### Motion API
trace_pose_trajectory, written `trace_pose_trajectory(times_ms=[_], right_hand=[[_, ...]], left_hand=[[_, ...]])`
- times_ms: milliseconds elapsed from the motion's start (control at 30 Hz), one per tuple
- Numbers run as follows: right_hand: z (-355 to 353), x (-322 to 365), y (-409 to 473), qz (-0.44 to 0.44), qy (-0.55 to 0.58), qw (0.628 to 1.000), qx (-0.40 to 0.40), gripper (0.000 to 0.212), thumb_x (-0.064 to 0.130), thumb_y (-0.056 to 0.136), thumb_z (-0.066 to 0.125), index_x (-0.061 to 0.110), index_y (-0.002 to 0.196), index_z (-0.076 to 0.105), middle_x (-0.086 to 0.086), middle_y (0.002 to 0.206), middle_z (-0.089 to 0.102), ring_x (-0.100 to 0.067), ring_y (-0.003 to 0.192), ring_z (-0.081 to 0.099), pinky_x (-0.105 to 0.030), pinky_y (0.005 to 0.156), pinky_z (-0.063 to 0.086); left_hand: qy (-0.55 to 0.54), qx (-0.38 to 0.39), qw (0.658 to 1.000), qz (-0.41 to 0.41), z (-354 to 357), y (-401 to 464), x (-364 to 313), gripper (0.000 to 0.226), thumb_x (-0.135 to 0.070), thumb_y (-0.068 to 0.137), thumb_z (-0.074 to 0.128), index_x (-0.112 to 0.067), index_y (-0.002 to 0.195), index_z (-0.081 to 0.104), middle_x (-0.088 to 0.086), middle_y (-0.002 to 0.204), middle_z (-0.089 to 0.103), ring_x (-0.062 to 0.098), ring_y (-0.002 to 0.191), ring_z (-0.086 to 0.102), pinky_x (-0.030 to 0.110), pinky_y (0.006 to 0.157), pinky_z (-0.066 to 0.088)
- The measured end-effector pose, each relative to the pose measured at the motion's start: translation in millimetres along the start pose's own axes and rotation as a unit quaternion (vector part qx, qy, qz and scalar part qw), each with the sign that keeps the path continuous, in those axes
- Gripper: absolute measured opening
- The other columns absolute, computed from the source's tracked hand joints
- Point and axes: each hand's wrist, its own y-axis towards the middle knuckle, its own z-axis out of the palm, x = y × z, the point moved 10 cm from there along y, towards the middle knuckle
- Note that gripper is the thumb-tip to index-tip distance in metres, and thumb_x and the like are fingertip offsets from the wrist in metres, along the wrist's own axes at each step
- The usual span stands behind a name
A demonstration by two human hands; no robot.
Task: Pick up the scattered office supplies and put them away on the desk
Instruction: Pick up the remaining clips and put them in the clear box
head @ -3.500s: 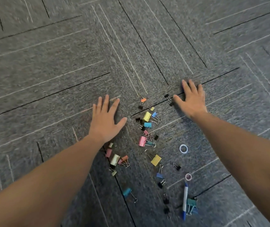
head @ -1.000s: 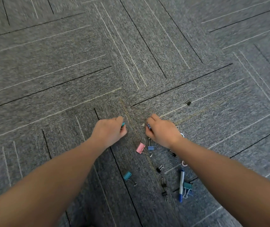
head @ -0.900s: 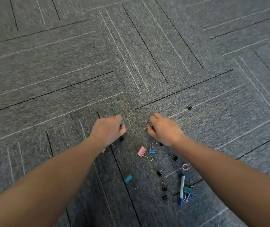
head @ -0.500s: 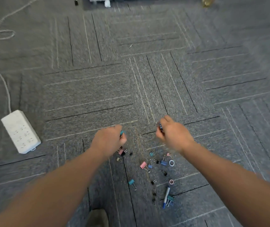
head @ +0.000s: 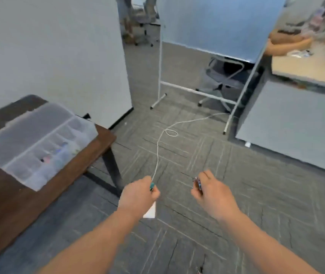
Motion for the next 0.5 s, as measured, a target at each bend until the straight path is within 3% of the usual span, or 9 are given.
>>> trace_pose_trajectory(times_ms=[67, 233, 333, 433, 500], right_hand=[[-34.4, 74.9, 44.5, -0.055, 0.008, 0.998, -0.008, 0.026, 0.033, 0.096, 0.043, 0.010, 0.095, 0.054, -0.003, 0.098, 0.049, -0.032, 0.062, 0.060, -0.039, 0.050, 0.047], [-80.2, 258.5, 125.3, -0.179, 0.038, 0.982, -0.040, 0.021, 0.030, 0.094, 0.051, 0.010, 0.093, 0.055, -0.005, 0.095, 0.050, -0.033, 0.063, 0.060, -0.033, 0.049, 0.035], [-73.1, 352.3, 157.4, -0.235, 0.045, 0.970, -0.039, 0.021, 0.029, 0.094, 0.051, 0.009, 0.093, 0.055, -0.008, 0.093, 0.050, -0.034, 0.059, 0.058, -0.033, 0.049, 0.032], [-53.4, 410.8, 178.8, -0.271, 0.041, 0.961, -0.029, 0.021, 0.030, 0.096, 0.049, 0.010, 0.100, 0.054, -0.003, 0.089, 0.049, -0.018, 0.052, 0.045, -0.024, 0.049, 0.025], [-35.6, 436.0, 193.6, -0.293, 0.045, 0.955, -0.007, 0.024, 0.031, 0.098, 0.045, 0.012, 0.111, 0.053, -0.001, 0.096, 0.053, -0.011, 0.056, 0.039, -0.020, 0.051, 0.027]], left_hand=[[-0.013, -0.046, 0.998, -0.050, -75.8, 4.7, 53.1, 0.021, -0.032, 0.087, 0.049, -0.015, 0.078, 0.040, 0.007, 0.073, 0.063, 0.030, 0.072, 0.062, 0.036, 0.062, 0.045], [-0.034, -0.132, 0.976, -0.168, -214.4, 4.0, 188.0, 0.017, -0.033, 0.088, 0.047, -0.017, 0.084, 0.046, 0.003, 0.070, 0.057, 0.025, 0.068, 0.058, 0.037, 0.068, 0.049], [-0.059, -0.145, 0.963, -0.218, -251.0, 2.9, 257.8, 0.016, -0.031, 0.091, 0.046, -0.016, 0.087, 0.048, 0.003, 0.072, 0.056, 0.019, 0.062, 0.048, 0.030, 0.059, 0.039], [-0.070, -0.135, 0.957, -0.248, -258.1, 5.3, 297.2, 0.017, -0.031, 0.092, 0.045, -0.015, 0.095, 0.051, 0.000, 0.072, 0.055, 0.017, 0.061, 0.054, 0.030, 0.058, 0.044], [-0.086, -0.130, 0.951, -0.266, -253.0, 8.6, 317.7, 0.013, -0.033, 0.093, 0.045, -0.020, 0.093, 0.046, -0.005, 0.067, 0.050, 0.007, 0.055, 0.049, 0.024, 0.051, 0.039]])
